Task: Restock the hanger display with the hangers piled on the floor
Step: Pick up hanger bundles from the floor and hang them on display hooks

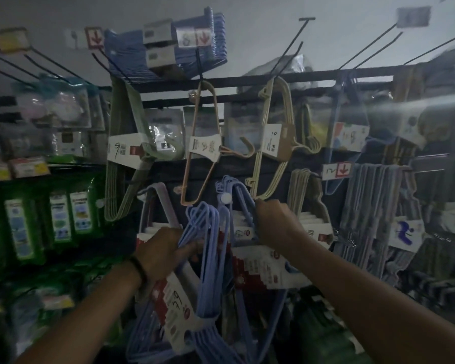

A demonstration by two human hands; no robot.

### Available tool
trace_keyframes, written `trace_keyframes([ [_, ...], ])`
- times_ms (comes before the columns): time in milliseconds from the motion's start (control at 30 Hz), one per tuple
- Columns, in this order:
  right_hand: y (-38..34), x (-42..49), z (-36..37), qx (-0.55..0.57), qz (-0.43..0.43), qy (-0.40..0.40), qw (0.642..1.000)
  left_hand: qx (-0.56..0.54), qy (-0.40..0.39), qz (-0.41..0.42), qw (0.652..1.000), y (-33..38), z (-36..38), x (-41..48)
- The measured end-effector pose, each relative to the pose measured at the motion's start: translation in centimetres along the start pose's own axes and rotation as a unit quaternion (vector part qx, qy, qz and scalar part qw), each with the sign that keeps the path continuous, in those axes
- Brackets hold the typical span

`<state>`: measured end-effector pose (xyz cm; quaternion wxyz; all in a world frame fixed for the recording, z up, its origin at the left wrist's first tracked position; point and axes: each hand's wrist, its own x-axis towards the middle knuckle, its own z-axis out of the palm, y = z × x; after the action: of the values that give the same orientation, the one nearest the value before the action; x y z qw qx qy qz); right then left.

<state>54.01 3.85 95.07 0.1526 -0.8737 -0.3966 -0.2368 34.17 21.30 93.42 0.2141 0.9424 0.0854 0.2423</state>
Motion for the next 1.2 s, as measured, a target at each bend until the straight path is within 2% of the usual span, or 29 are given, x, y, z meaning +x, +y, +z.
trace_keyframes([
  [200, -0.9, 3.8, 0.5, 0.017, 0.054, -0.004, 0.998, -0.011, 0.036, 0.002, 0.999, -0.6, 0.3, 2.2],
  [333, -0.4, 7.3, 3.5, 0.062, 0.08, -0.021, 0.995, -0.015, 0.07, -0.005, 0.997, -2.7, 1.4, 3.6],
  [533, 1.0, 11.3, 7.8, 0.014, -0.003, -0.055, 0.998, -0.04, 0.106, -0.067, 0.991, -4.4, 2.9, 5.8],
  [700, 3.7, 11.8, 6.5, 0.084, -0.001, -0.127, 0.988, -0.049, 0.132, -0.091, 0.986, -4.4, 4.0, 7.1],
  [733, 4.4, 11.6, 5.9, 0.104, 0.006, -0.106, 0.989, -0.055, 0.136, -0.09, 0.985, -4.4, 4.3, 7.4],
  [800, 5.5, 10.6, 4.6, 0.154, 0.024, -0.015, 0.988, -0.058, 0.15, -0.082, 0.984, -4.5, 5.1, 8.0],
  [867, 5.3, 8.0, 3.9, 0.221, 0.018, 0.062, 0.973, -0.042, 0.165, -0.066, 0.983, -4.3, 6.0, 8.6],
  [900, 4.7, 6.3, 3.9, 0.259, -0.006, 0.077, 0.963, -0.03, 0.175, -0.057, 0.982, -4.0, 6.6, 8.8],
  [967, 3.1, 3.0, 4.2, 0.3, -0.079, 0.06, 0.949, -0.02, 0.194, -0.049, 0.98, -2.9, 7.5, 9.3],
  [1067, 1.6, 0.5, 5.1, 0.259, -0.124, 0.017, 0.958, -0.017, 0.232, -0.05, 0.971, -2.2, 8.5, 10.1],
  [1200, 2.1, 1.0, 6.3, 0.156, -0.1, 0.069, 0.98, -0.023, 0.258, -0.032, 0.965, -1.4, 9.0, 10.9],
])
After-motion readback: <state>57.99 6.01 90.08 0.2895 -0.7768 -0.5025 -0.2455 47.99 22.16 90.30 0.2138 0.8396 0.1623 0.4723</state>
